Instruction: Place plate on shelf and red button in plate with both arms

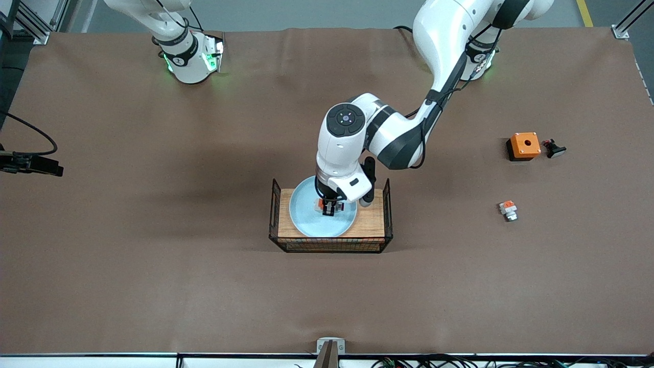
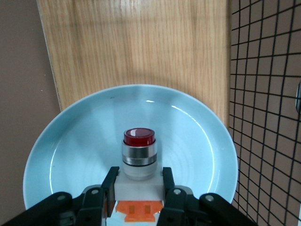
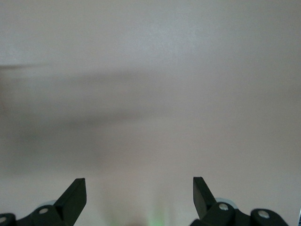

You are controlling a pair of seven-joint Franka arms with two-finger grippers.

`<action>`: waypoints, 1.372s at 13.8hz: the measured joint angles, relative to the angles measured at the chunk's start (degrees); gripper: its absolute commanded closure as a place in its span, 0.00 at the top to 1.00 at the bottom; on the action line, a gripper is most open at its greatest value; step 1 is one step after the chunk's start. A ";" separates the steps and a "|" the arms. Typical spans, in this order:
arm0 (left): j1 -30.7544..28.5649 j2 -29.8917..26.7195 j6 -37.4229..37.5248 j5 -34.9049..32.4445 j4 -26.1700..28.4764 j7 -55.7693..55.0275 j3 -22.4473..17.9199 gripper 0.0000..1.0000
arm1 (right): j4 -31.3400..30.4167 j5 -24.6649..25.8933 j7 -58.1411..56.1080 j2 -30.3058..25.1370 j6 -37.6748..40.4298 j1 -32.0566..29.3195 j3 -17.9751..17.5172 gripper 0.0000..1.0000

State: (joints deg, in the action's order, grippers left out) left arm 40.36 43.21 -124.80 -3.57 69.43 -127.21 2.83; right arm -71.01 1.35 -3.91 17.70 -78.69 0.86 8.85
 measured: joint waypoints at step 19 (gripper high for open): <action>-6.59 -17.28 18.90 3.72 -2.33 15.24 -0.47 1.00 | -17.49 -1.62 -0.07 -19.69 -2.99 0.02 -0.76 1.00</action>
State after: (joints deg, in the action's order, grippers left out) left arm 33.77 25.93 -105.90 0.15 67.11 -111.97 2.37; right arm -88.50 -0.27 -3.98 -1.99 -81.68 0.88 8.08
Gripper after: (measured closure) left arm 0.000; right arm 0.000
